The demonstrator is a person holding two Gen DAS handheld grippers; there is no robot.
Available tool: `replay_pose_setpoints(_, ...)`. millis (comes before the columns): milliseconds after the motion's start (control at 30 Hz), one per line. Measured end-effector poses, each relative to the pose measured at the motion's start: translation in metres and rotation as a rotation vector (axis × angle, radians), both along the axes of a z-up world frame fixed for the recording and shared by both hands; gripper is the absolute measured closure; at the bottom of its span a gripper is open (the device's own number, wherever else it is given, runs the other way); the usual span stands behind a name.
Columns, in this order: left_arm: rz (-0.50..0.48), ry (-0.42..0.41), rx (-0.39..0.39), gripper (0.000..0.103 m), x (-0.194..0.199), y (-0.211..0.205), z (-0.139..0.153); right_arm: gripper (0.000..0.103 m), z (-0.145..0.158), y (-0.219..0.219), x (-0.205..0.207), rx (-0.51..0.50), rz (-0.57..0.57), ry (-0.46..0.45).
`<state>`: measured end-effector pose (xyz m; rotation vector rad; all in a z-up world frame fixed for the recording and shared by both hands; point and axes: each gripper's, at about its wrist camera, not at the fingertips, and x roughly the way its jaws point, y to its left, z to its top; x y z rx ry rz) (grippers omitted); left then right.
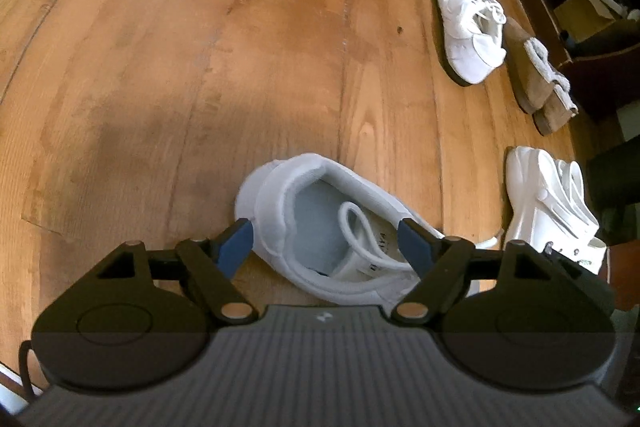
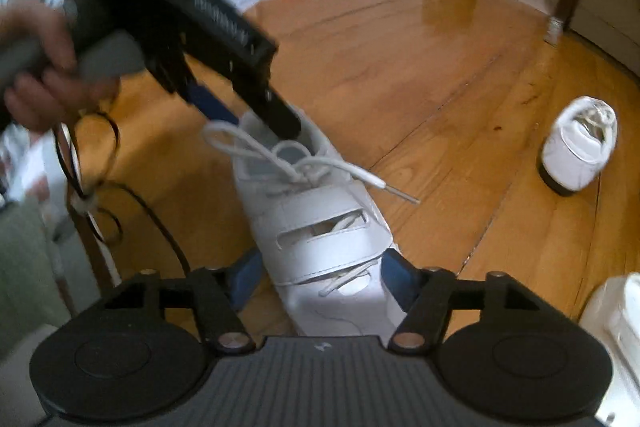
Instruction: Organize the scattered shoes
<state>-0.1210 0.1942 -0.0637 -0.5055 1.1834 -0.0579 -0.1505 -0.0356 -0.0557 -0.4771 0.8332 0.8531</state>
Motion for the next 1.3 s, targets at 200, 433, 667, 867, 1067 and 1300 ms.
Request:
replay_pose_setpoints(200, 0.0, 0.019, 0.002, 0.024, 0.005, 0.003, -0.006, 0.022, -0.022, 0.021, 0.008, -0.067, 0.091, -0.017)
replay_pose_setpoints(433, -0.03, 0.037, -0.035, 0.024, 0.011, -0.002, -0.011, 0.01, -0.046, 0.032, 0.008, -0.126, 0.104, -0.063)
replay_pose_setpoints(667, -0.063, 0.033, -0.016, 0.022, 0.013, -0.008, -0.008, 0.006, -0.068, 0.041, 0.009, -0.173, 0.107, -0.106)
replay_pose_setpoints(867, -0.088, 0.022, -0.005, 0.022, 0.013, -0.013, -0.003, 0.017, -0.068, 0.042, 0.009, -0.153, 0.021, -0.09)
replay_pose_setpoints(1067, -0.159, -0.034, -0.103, 0.022, 0.014, -0.026, 0.013, 0.021, -0.059, 0.019, 0.02, -0.12, -0.213, -0.064)
replay_pose_setpoints(1300, -0.248, -0.043, -0.353, 0.022, 0.032, -0.052, 0.017, 0.022, -0.038, -0.048, 0.042, 0.005, -0.567, 0.049)
